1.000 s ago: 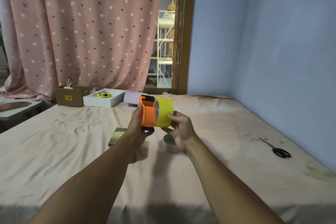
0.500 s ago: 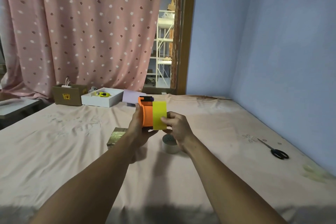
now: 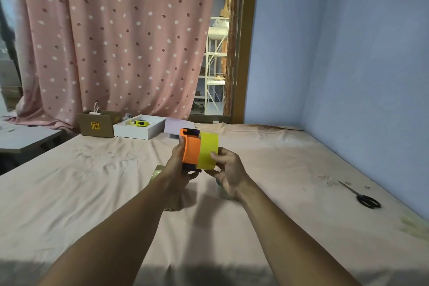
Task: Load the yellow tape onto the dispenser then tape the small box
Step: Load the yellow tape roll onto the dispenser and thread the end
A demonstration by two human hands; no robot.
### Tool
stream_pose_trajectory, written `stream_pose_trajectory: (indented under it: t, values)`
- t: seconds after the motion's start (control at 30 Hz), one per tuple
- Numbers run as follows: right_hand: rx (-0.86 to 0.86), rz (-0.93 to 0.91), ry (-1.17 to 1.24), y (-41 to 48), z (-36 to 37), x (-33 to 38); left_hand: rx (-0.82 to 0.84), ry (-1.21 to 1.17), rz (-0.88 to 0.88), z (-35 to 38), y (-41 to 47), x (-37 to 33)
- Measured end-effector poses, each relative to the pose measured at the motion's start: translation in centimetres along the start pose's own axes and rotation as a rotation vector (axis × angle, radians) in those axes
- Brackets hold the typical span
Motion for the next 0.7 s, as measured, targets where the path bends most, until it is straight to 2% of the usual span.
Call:
stream_pose_trajectory:
  t: [0.17, 0.27, 0.43, 0.57, 0.7]
  values:
    - [-0.011, 0.001, -0.034, -0.4, 1.6, -0.1, 0.123, -0.181, -0.003, 1.2, -0.5, -0.1]
    - [-0.043, -0.037, -0.133, -0.4, 2.2, 0.4, 0.093, -0.175, -0.015, 0.8, -0.7, 0.0]
    - [-0.128, -0.06, -0.153, 0.3, 3.2, 0.3, 0.158, -0.142, 0.052, 2.0, -1.3, -0.6]
    - [-0.25, -0.182, -0.368, 0.5, 4.4, 1.7, 0.155, -0.254, 0.072, 2.5, -0.9, -0.5]
    - [-0.216, -0.197, -0.689, 0.3, 5.0, 2.6, 0.187, -0.317, 0.092, 3.0, -0.8, -0.5]
Point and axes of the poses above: each hand's wrist, its own y-axis towards the middle knuckle, its own z-axis out of the palm, x = y × z, the point moved 8 cm from there along y, towards the middle knuckle, and after that the axes turned 8 degrees about x, right-handed, at the moved point
